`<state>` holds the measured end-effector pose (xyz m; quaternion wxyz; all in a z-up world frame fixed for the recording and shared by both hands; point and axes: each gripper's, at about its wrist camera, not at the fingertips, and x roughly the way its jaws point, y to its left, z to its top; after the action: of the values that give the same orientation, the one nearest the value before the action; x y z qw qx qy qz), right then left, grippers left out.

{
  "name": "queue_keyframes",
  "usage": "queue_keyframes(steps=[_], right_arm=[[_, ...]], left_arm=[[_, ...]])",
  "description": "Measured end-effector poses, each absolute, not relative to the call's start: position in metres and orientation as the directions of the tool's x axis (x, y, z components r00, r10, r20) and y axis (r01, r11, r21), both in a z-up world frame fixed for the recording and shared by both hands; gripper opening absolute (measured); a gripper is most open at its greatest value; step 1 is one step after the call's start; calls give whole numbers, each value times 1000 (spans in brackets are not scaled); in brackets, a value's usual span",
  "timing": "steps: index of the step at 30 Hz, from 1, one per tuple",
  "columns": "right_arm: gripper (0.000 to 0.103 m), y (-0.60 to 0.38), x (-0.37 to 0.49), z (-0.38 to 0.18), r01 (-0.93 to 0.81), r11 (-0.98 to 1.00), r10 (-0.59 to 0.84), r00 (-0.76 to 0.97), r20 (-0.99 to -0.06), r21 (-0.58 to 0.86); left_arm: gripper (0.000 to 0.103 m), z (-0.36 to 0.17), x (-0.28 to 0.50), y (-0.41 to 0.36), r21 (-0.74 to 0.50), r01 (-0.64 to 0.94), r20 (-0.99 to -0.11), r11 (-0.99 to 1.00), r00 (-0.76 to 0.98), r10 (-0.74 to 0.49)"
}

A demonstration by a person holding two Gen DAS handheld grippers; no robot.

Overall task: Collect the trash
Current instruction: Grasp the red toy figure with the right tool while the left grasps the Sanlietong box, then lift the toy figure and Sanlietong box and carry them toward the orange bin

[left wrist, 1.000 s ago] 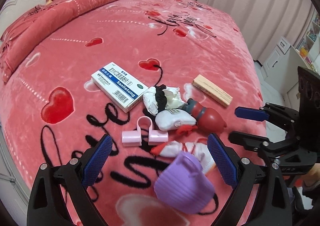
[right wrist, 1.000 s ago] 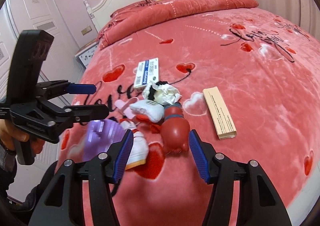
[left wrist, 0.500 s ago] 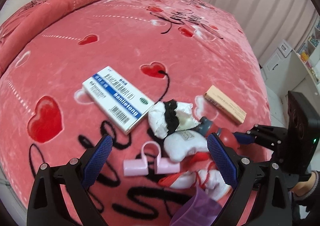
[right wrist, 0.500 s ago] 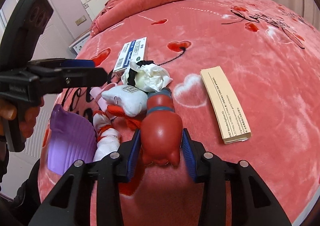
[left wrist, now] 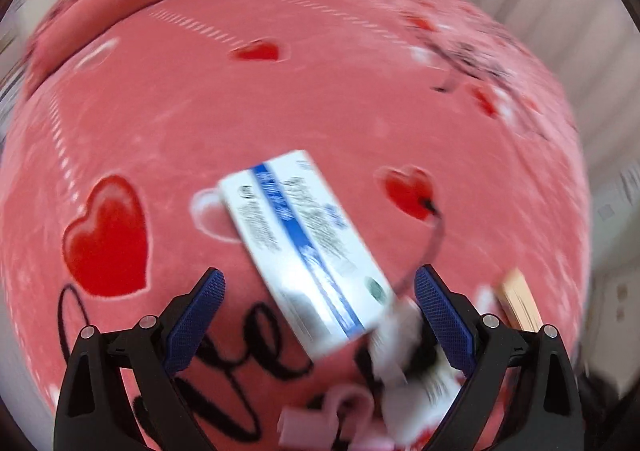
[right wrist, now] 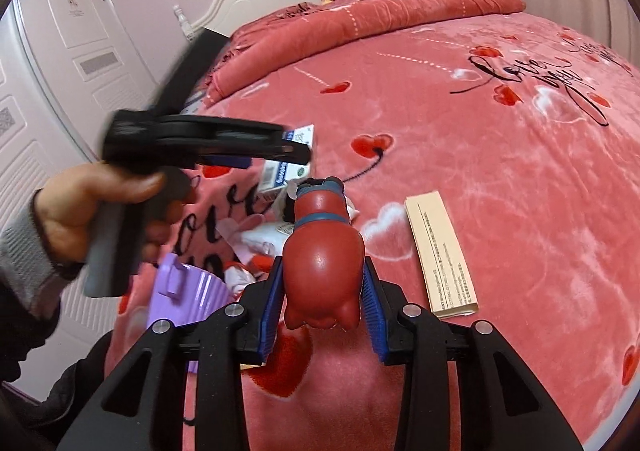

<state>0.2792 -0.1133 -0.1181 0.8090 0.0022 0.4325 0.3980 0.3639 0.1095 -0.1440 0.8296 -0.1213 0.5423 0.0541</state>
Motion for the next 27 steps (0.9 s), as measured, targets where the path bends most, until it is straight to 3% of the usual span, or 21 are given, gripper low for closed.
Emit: queue_keyframes(steps=[6,8,9,14,27], right_arm=[[37,-122,281,-113,-651,661,674,297,-676,373],[37,-124,280,-113,-651,657,680,296,-671,379],[37,-125,280,-114,-650,656,682,295,-669,382],[37,-129,282,-117,-642,662,680,297,-670,388],[37,-126,274,-110,-648,680,650,316,-691,344]], left_arm=[[94,-160,380,108,-112,-334,-938,936,348,12],[75,-161,382,107,-121,-306,-939,944,345,-9],[73,-162,382,108,-114,-297,-941,948,339,-7],[70,-159,371,117,-169,-197,-926,966,367,-87],[68,-101,320,104,-63,103,-862,993,495,-106]])
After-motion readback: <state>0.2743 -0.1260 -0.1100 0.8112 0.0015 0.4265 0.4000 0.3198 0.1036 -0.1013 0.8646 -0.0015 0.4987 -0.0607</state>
